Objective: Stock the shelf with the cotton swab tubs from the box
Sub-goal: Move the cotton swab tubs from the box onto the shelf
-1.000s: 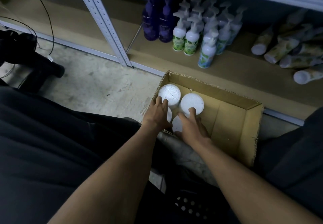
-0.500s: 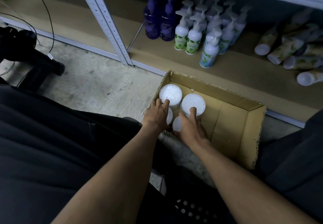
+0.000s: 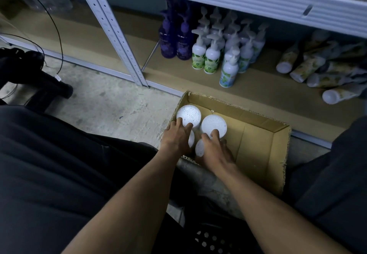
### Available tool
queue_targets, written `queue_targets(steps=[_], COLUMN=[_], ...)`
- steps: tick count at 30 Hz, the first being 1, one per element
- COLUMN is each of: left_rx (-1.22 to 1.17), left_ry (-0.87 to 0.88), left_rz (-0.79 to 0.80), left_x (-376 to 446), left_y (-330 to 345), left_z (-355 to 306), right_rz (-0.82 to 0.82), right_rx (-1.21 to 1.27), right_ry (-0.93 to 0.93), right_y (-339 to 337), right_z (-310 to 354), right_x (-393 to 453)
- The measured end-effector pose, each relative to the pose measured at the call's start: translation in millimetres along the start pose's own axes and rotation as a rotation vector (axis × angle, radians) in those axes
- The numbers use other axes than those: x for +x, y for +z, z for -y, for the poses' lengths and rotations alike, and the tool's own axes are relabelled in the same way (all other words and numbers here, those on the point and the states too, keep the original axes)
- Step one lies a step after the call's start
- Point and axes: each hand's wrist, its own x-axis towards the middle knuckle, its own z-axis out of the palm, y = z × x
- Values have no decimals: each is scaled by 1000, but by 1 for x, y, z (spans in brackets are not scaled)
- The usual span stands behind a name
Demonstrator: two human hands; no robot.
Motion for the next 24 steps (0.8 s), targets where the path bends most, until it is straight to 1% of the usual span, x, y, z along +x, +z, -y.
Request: queue_targets(steps=[5,9,15,24], left_rx=[-57,12,75,126], left_ry=[-5,27,70,144], left_rz=[51,62,-11,-124], left_x=[-6,-11,-19,-43], left_y=[-24,-58,-110,-182], left_z=[-7,-13,-24,-51], right_rz=[33,26,-43,-229], right_rx=[6,22,34,57], right_ry=[-12,-15,-17,-72], right_y=[-25,-54,-101,-182], right_z=[-3,-5,-8,-13], right_x=[-3,-6,-17,-38])
